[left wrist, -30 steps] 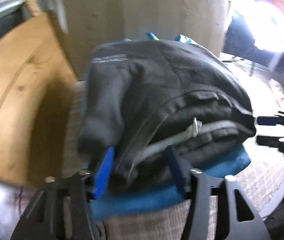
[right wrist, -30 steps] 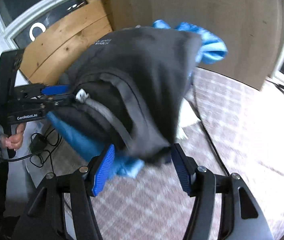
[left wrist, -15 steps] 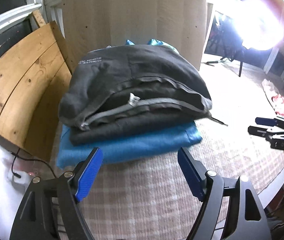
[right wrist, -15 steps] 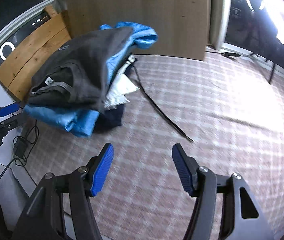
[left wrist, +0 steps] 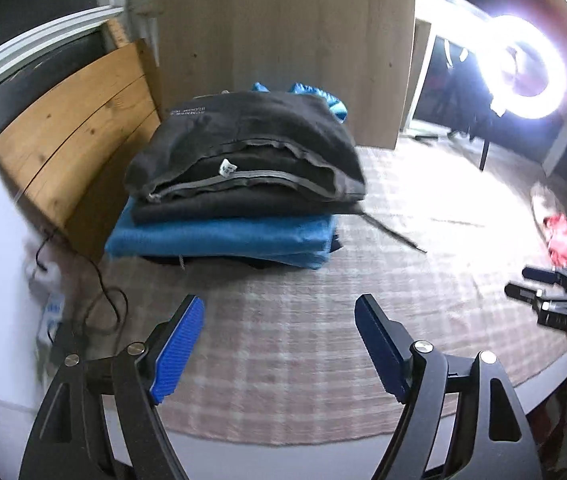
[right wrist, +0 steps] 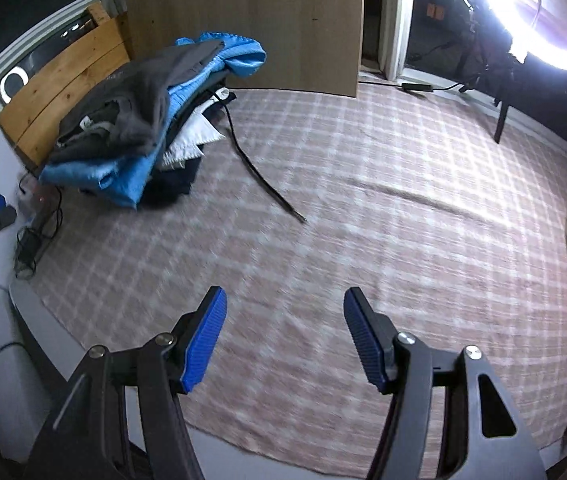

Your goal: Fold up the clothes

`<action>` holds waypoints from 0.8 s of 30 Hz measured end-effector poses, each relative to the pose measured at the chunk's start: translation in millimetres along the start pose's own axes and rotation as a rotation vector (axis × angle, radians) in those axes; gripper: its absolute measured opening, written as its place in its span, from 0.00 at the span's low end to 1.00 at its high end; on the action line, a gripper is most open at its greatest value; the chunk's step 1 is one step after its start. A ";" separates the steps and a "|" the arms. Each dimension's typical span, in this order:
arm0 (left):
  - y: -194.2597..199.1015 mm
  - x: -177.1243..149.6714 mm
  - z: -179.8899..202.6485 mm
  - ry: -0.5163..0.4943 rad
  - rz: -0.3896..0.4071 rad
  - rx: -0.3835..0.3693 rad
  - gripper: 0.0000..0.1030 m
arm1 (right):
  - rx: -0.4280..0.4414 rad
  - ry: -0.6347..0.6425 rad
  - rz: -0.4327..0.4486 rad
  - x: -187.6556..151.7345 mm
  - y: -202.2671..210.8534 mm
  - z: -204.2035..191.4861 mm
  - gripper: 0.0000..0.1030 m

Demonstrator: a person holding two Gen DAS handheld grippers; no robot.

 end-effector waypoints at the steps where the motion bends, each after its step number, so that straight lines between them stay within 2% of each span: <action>1: 4.5 -1.6 4.6 0.014 0.003 0.006 0.74 | -0.004 0.015 0.004 -3.2 5.8 9.0 0.58; 3: 14.2 -6.2 15.4 0.031 -0.002 0.045 0.74 | -0.009 0.037 0.012 -7.9 16.1 24.4 0.58; 7: 34.0 -19.5 39.3 0.087 0.002 0.068 0.74 | 0.005 0.051 0.028 -16.6 31.8 51.0 0.59; 17: 71.4 -49.2 77.3 0.125 0.008 0.150 0.74 | 0.054 0.064 0.025 -50.9 47.3 90.2 0.59; 22: 83.0 -49.0 89.9 0.137 0.028 0.155 0.74 | 0.068 0.089 0.032 -59.4 56.7 95.8 0.59; 24: 84.9 -48.3 95.5 0.145 0.036 0.132 0.74 | 0.066 0.096 0.035 -60.7 59.1 98.4 0.59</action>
Point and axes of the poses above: each gripper's, at about its wrist camera, not at the fingertips, and y roughly against the way its jaws point, z to its right, x to its top, the point moved 9 cm from there along -y, roughly the way its jaws point, and after that the axes turned 12 degrees about z, right-handed, at the moved point
